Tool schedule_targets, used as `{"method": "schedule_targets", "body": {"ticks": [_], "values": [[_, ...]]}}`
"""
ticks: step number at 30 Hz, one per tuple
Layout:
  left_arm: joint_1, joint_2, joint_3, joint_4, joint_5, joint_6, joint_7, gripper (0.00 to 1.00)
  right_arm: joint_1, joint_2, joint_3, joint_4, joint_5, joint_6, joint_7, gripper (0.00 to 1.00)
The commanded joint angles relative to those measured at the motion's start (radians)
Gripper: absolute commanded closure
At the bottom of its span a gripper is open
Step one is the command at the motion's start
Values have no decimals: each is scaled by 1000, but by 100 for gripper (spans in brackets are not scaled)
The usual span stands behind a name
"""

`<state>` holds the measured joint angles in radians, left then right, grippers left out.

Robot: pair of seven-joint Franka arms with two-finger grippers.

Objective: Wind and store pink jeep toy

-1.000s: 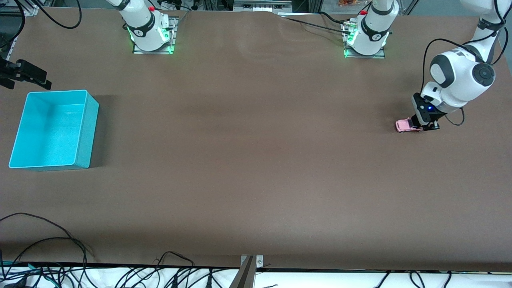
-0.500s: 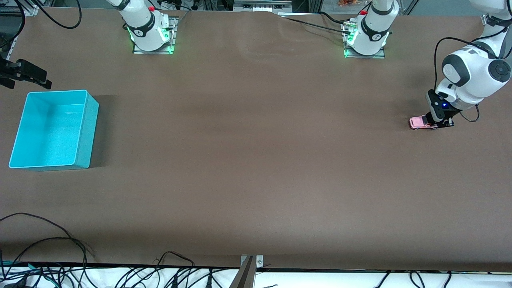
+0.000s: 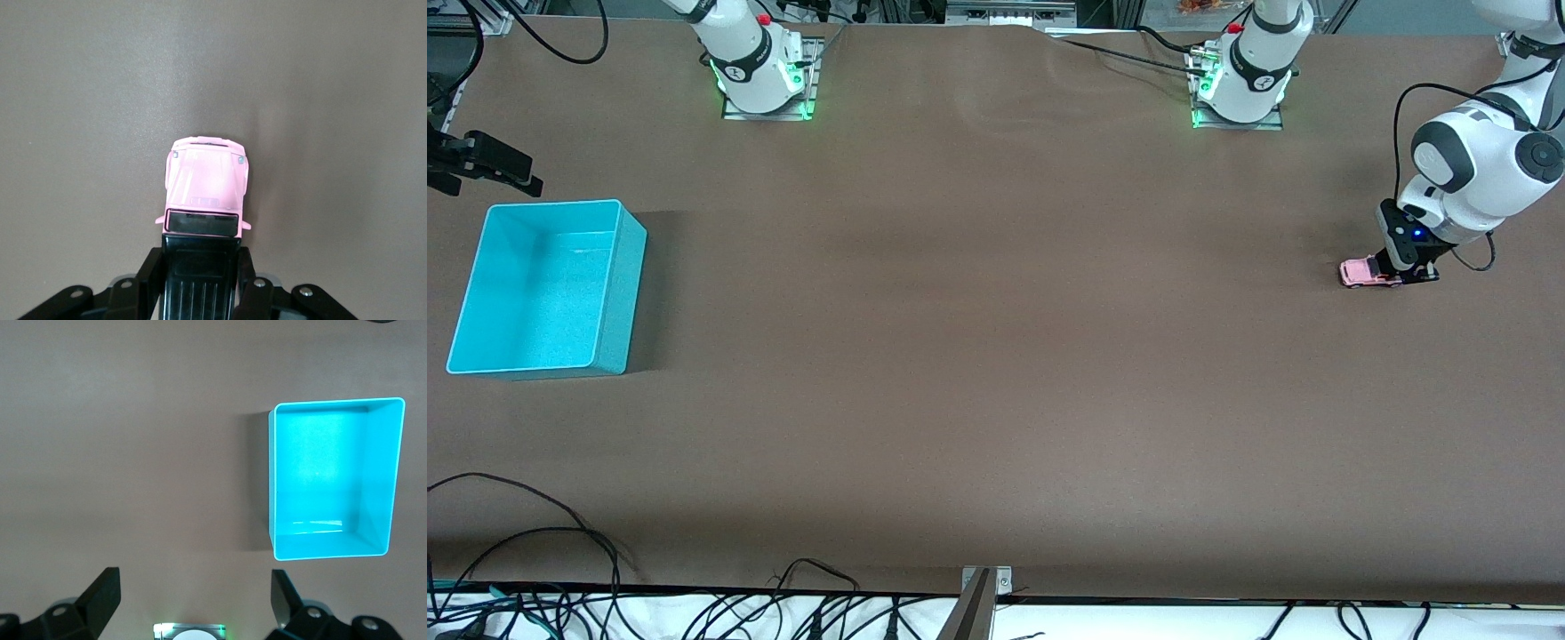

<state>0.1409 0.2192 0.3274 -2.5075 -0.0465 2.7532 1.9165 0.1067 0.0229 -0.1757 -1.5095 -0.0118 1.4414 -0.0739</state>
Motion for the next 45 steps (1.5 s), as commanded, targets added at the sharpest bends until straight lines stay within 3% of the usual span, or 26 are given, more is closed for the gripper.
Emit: {"method": "schedule_targets", "body": {"ticks": [1,45], "values": [[-4,83,12,21,-33,9,45,0,-1,6,-2,29,6,-27,-3,0],[-9,57,12,24,-32,-24,45,0,-2,6,-4,29,6,-27,-3,0]]}}
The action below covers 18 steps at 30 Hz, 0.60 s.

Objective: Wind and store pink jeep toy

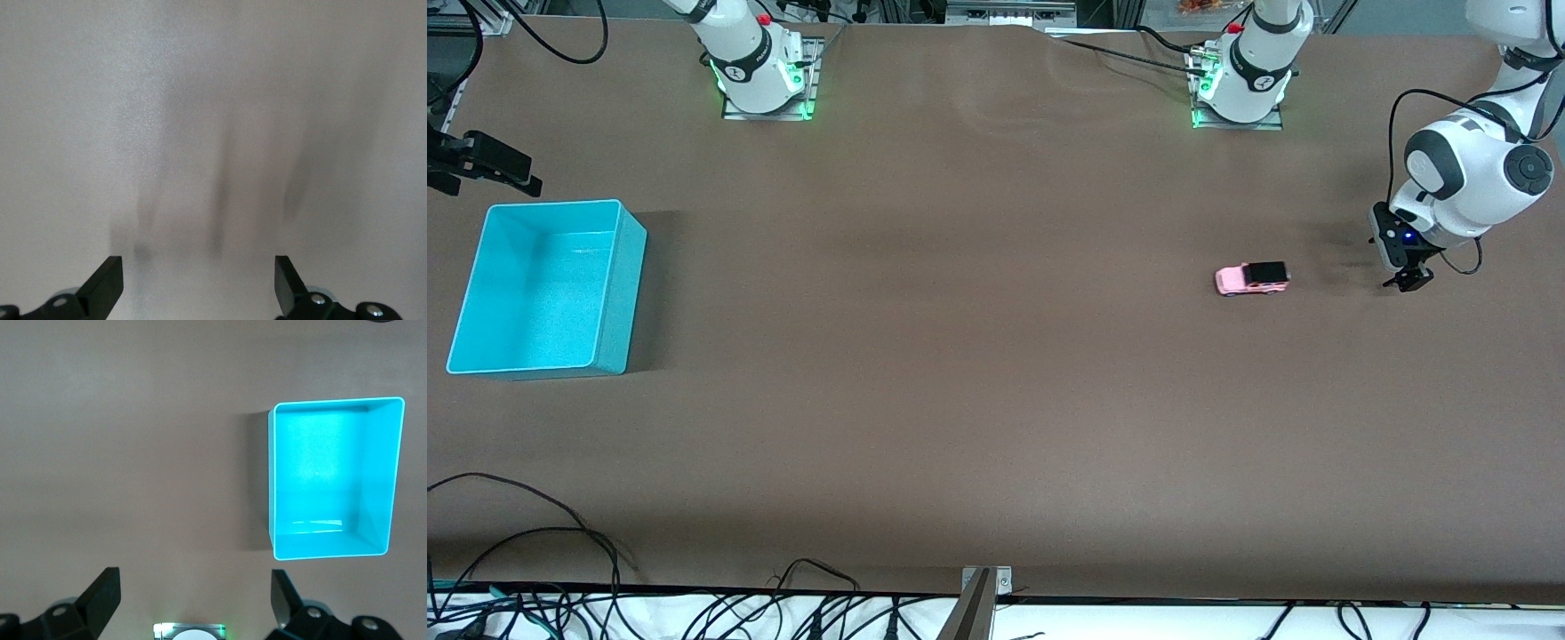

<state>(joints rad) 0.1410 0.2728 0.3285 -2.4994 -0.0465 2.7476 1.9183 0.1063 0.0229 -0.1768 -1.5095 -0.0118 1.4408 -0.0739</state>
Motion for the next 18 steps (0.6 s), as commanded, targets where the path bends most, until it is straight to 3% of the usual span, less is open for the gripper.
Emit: {"method": "schedule_targets", "body": {"ticks": [1,11,18], "values": [[-9,3,10,16,-33,-20,44,0,-2,6,-3,29,6,-26,-3,0],[-17,-3,10,17,-33,-19,44,0,-2,6,-3,29,6,-30,-1,0],[-35,-66,10,17,-32,-49,37,0,-5,6,-9,29,6,-28,-3,0]]}}
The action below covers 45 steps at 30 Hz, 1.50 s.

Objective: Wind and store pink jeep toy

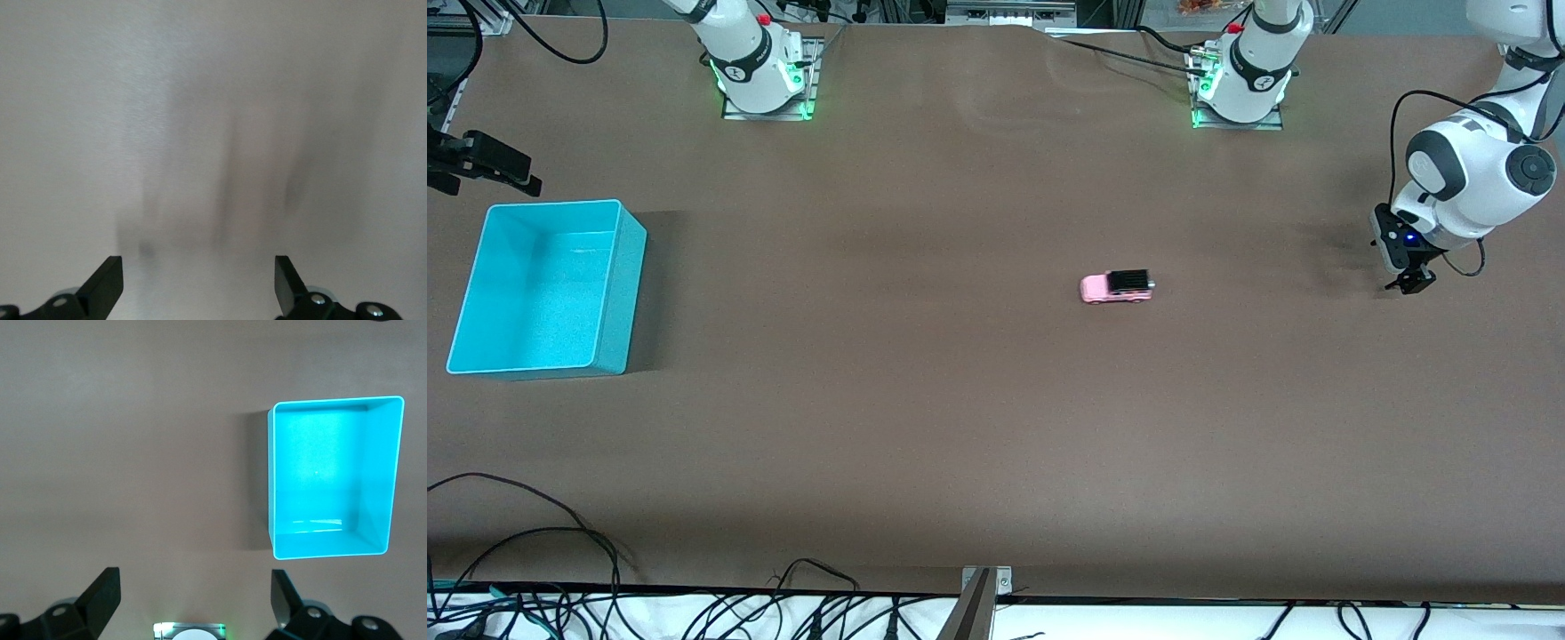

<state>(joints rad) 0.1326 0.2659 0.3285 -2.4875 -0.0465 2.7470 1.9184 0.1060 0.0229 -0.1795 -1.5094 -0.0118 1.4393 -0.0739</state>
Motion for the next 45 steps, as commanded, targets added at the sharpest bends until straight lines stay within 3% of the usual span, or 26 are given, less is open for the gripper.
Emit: {"method": "schedule_targets", "body": {"ticks": [1,16,38,45], "values": [[-30,-71,11,5,-32,-56,37,0,-6,6,-8,29,6,-27,-3,0],[-31,-206,9,5,-30,-61,37,0,-5,6,-8,29,7,-27,-1,0],[-27,-251,7,-5,-30,-75,36,0,-3,6,-3,29,-23,-23,-3,0],[-31,-310,-9,10,-26,-90,37,0,-3,8,-3,29,-23,-23,-3,0]]}}
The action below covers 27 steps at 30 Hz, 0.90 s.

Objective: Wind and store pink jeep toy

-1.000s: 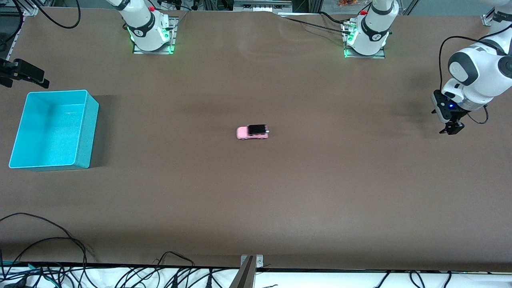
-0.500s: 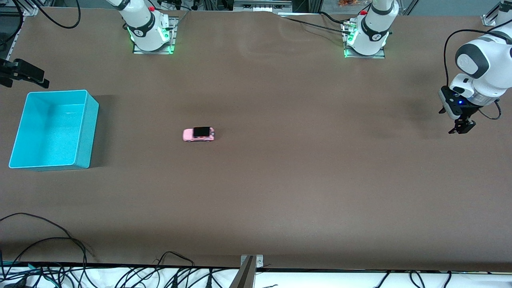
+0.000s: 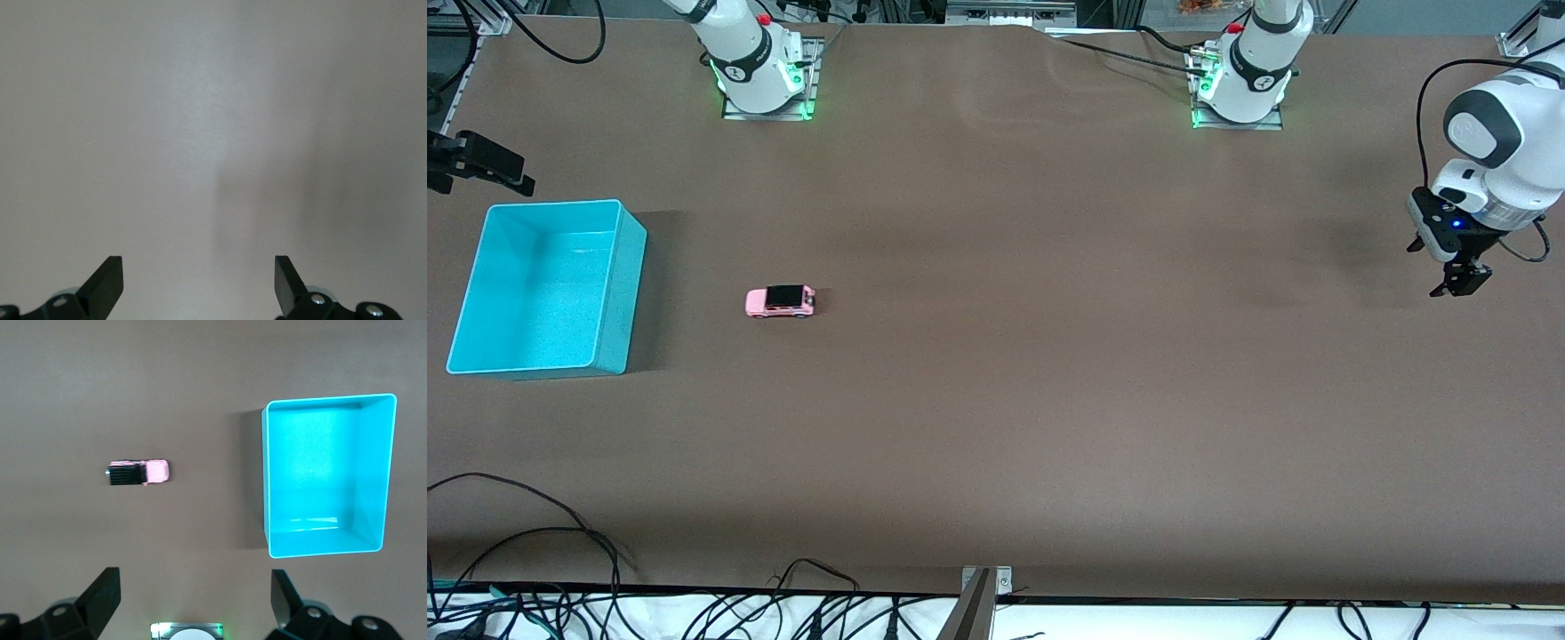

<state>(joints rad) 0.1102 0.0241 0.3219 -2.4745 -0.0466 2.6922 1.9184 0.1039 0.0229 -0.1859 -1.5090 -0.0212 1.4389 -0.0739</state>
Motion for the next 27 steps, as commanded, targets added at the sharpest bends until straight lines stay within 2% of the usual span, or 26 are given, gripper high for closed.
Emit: {"method": "schedule_targets", "body": {"ticks": [1,11,18,27], "values": [[-9,-73,-4,5,-24,-41,37,0,-1,6,2,29,-14,-23,-4,0],[-7,-75,-37,225,-16,-308,31,0,-21,26,-12,27,0,-26,-12,0],[-6,-78,-38,304,-16,-394,30,0,-27,32,-26,20,-2,-18,0,0],[-7,-78,-40,439,-16,-583,-41,0,-27,65,-26,26,-6,15,5,0]]}}
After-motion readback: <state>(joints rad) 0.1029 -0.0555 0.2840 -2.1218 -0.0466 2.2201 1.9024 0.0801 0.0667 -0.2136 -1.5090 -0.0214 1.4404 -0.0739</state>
